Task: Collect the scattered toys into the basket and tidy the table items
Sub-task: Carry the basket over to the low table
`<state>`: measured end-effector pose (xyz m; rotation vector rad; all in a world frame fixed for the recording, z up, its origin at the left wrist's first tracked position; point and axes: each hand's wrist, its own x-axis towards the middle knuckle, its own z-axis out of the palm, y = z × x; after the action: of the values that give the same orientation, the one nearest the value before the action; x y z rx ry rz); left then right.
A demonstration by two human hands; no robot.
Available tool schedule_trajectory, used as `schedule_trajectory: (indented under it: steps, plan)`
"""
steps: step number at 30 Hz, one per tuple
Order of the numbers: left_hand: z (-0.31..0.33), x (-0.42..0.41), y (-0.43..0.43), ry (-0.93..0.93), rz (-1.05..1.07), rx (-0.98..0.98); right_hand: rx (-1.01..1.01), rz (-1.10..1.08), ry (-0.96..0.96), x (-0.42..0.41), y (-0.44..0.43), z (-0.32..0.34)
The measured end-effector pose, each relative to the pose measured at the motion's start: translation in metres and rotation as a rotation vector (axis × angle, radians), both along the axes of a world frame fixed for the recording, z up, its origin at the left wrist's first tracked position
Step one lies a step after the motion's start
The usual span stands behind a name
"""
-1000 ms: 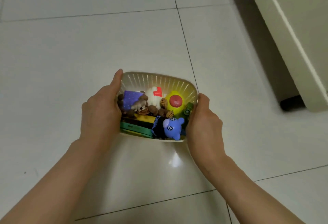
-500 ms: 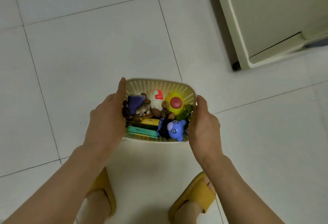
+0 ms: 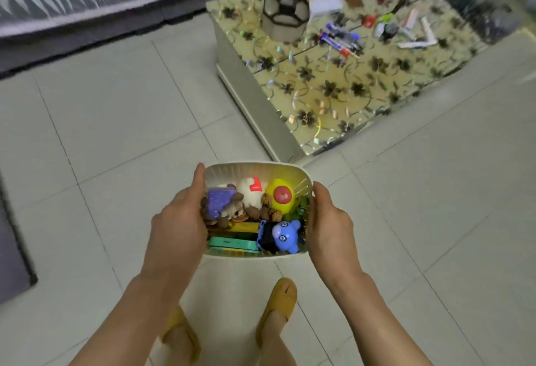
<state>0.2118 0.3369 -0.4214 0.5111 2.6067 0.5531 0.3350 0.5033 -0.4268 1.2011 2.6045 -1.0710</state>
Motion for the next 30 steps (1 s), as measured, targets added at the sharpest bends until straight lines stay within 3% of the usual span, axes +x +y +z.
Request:
schedule_trajectory:
  steps: [7, 12, 20, 30]
  plan:
    - [0.139, 0.021, 0.081, 0.172, -0.160, 0.028, 0.157, -0.058, 0.117, 0.047, 0.077, 0.136]
    - [0.168, 0.043, 0.129, 0.149, -0.133, 0.058, 0.194, -0.046, 0.144, 0.070, 0.131, 0.171]
    - [0.152, 0.016, 0.204, 0.152, -0.072, 0.090, 0.258, 0.032, 0.184, 0.034, 0.219, 0.161]
    - [0.118, -0.107, 0.343, 0.156, -0.036, 0.019, 0.252, 0.139, 0.139, -0.102, 0.367, 0.144]
